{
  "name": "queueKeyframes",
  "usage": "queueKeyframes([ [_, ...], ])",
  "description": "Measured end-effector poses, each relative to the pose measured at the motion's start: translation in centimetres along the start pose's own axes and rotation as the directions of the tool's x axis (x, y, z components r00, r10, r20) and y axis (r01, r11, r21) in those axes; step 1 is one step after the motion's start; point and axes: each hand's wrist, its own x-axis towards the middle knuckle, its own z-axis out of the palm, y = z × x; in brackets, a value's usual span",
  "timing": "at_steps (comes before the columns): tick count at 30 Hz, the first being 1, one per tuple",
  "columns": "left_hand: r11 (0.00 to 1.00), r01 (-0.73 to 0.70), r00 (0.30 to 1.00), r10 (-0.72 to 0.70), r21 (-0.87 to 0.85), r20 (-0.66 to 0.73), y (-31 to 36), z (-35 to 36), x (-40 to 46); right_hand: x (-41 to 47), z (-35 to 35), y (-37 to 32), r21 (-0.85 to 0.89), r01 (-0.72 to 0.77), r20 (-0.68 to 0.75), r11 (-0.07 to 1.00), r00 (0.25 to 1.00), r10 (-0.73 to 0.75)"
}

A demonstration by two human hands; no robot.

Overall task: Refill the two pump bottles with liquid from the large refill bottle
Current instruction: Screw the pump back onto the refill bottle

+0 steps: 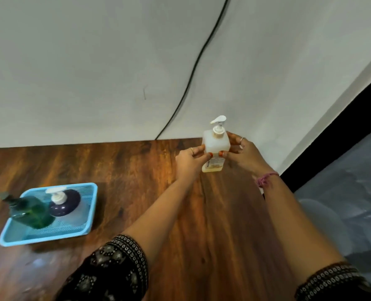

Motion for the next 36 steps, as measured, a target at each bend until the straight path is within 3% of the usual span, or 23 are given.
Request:
queueKeyframes([
  [15, 0.981, 0.169, 0.985, -0.164, 0.095, -0.055, -4.7, 12.6, 9.6, 10.8, -5.2, 10.7, -0.218, -0.069, 0.013, 0.973, 0.997, 0.074],
  [36, 0.975, 0.182, 0.981, -0.172, 0.124, -0.090, -5.7, 14.2, 10.9, 11.9, -4.9, 12.0, -0.251, -0.077, -0.004, 0.965, 0.997, 0.079],
])
